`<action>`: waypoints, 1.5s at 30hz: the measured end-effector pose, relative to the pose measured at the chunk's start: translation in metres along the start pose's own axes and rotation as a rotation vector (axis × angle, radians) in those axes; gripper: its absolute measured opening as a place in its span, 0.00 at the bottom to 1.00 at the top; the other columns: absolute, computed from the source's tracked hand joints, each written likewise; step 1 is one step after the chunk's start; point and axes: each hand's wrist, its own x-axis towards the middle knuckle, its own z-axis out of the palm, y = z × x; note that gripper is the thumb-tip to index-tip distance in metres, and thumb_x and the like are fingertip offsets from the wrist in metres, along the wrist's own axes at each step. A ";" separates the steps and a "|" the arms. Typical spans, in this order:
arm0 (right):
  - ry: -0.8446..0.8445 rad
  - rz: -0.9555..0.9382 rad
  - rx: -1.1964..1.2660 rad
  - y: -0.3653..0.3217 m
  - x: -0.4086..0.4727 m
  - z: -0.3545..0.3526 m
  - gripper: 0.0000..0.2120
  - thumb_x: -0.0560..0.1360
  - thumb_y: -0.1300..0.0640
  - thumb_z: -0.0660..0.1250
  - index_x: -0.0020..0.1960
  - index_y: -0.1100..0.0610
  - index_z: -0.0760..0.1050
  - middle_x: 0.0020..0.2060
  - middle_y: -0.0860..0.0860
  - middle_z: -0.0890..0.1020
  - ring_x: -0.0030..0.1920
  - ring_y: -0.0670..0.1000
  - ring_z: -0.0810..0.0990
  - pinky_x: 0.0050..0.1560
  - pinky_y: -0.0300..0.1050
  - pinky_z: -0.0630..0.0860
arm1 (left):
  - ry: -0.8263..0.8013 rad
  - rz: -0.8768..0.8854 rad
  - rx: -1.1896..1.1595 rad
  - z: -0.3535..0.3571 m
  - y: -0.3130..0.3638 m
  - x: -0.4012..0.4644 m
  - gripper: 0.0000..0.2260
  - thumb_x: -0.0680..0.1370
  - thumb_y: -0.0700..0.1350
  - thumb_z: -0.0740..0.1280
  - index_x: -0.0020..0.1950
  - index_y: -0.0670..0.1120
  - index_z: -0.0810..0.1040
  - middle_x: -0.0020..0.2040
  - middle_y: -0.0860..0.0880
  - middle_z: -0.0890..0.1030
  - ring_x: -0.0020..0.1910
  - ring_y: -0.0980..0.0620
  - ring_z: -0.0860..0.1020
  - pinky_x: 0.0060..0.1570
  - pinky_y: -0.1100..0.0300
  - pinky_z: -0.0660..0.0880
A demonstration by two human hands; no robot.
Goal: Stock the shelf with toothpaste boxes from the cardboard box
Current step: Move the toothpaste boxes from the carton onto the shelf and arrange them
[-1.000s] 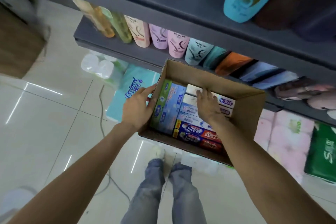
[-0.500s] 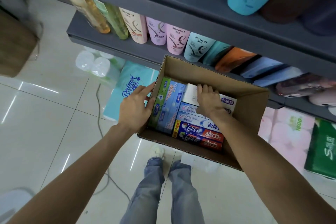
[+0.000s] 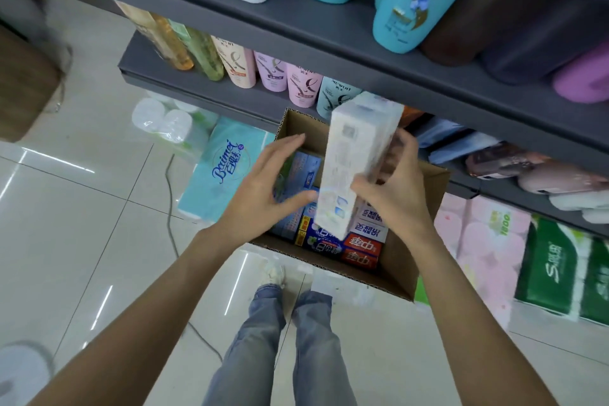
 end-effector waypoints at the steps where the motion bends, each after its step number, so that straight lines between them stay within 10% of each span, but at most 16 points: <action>1: 0.003 0.046 0.121 -0.009 -0.005 -0.002 0.34 0.67 0.65 0.72 0.67 0.52 0.60 0.55 0.39 0.73 0.55 0.38 0.74 0.52 0.32 0.74 | -0.110 -0.079 -0.152 0.001 0.017 0.001 0.39 0.69 0.58 0.71 0.75 0.55 0.56 0.71 0.56 0.65 0.70 0.61 0.64 0.70 0.56 0.64; 8: 0.010 0.182 0.622 -0.069 -0.057 -0.027 0.27 0.66 0.56 0.76 0.60 0.47 0.69 0.53 0.50 0.81 0.54 0.49 0.80 0.54 0.49 0.78 | -0.025 -0.206 -0.401 0.000 0.107 -0.012 0.30 0.69 0.39 0.75 0.63 0.54 0.63 0.54 0.61 0.76 0.52 0.66 0.76 0.52 0.65 0.75; 12: -0.093 0.173 0.663 -0.089 -0.098 -0.047 0.29 0.65 0.55 0.76 0.64 0.49 0.69 0.48 0.47 0.84 0.53 0.50 0.82 0.50 0.47 0.77 | -0.137 -0.404 -0.850 -0.018 0.139 -0.030 0.28 0.66 0.41 0.71 0.65 0.47 0.68 0.57 0.44 0.80 0.53 0.45 0.81 0.48 0.52 0.79; 22: 0.362 0.198 0.889 -0.120 -0.162 -0.087 0.15 0.75 0.58 0.67 0.58 0.47 0.69 0.38 0.46 0.83 0.39 0.49 0.80 0.43 0.48 0.77 | -0.222 -0.584 -1.209 -0.044 0.175 -0.053 0.20 0.71 0.56 0.63 0.54 0.44 0.78 0.39 0.45 0.81 0.35 0.50 0.79 0.42 0.54 0.77; 30: 0.494 0.146 0.955 -0.124 -0.168 -0.121 0.14 0.77 0.63 0.62 0.59 0.50 0.71 0.50 0.55 0.78 0.46 0.53 0.77 0.47 0.49 0.73 | -0.267 -0.472 -1.159 -0.056 0.209 -0.042 0.26 0.73 0.59 0.62 0.65 0.45 0.75 0.57 0.43 0.80 0.46 0.48 0.82 0.47 0.52 0.79; 34: 0.475 -0.060 0.759 -0.146 -0.164 -0.160 0.27 0.71 0.58 0.65 0.69 0.47 0.65 0.51 0.51 0.79 0.47 0.50 0.77 0.45 0.45 0.73 | -0.249 -0.313 -0.985 -0.063 0.250 -0.052 0.36 0.52 0.57 0.81 0.56 0.49 0.76 0.44 0.46 0.85 0.37 0.52 0.84 0.34 0.60 0.79; 38: 0.475 -0.286 0.631 -0.185 -0.151 -0.216 0.28 0.73 0.56 0.69 0.70 0.48 0.63 0.51 0.51 0.79 0.49 0.49 0.79 0.40 0.37 0.76 | -0.192 -0.085 -0.793 -0.070 0.312 -0.039 0.23 0.64 0.40 0.70 0.57 0.54 0.70 0.44 0.52 0.85 0.38 0.54 0.83 0.32 0.62 0.78; 45: 0.581 -0.395 0.749 -0.198 -0.130 -0.307 0.28 0.76 0.56 0.67 0.73 0.54 0.60 0.54 0.53 0.78 0.53 0.52 0.80 0.48 0.44 0.79 | -0.047 0.356 -0.064 -0.073 0.438 0.064 0.17 0.69 0.48 0.72 0.55 0.58 0.72 0.55 0.50 0.79 0.48 0.52 0.80 0.48 0.56 0.77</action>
